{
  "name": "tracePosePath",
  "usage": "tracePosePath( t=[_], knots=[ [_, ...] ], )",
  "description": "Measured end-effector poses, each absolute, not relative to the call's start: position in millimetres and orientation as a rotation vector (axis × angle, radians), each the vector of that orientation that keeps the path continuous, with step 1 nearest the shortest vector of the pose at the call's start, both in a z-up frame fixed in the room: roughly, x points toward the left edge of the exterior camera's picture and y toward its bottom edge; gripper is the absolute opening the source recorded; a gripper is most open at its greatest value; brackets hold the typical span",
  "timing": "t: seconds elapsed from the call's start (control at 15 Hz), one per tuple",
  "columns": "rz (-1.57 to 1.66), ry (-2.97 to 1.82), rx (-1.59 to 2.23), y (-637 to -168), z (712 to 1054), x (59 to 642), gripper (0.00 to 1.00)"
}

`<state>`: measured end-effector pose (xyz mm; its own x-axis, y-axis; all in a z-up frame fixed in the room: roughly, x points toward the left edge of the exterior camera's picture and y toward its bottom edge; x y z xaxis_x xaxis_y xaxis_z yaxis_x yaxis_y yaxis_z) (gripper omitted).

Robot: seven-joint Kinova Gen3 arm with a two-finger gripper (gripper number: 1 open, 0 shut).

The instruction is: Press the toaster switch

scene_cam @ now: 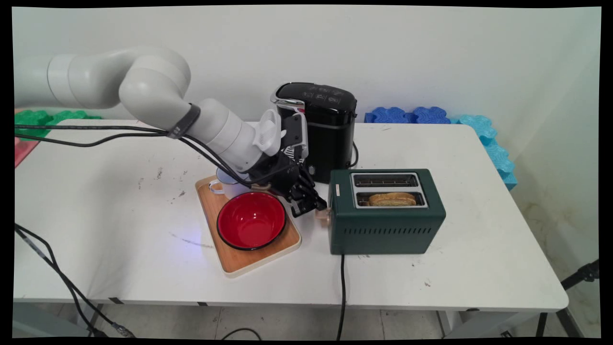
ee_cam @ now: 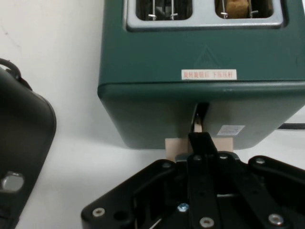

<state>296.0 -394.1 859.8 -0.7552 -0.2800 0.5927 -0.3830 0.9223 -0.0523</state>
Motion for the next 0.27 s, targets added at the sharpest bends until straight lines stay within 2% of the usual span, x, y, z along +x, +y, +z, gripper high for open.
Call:
tracePosePath(
  t=[0.27],
  knots=[
    [0.226, -2.468, 0.476, -393.7, 855.9, 296.2, 0.0]
  ],
)
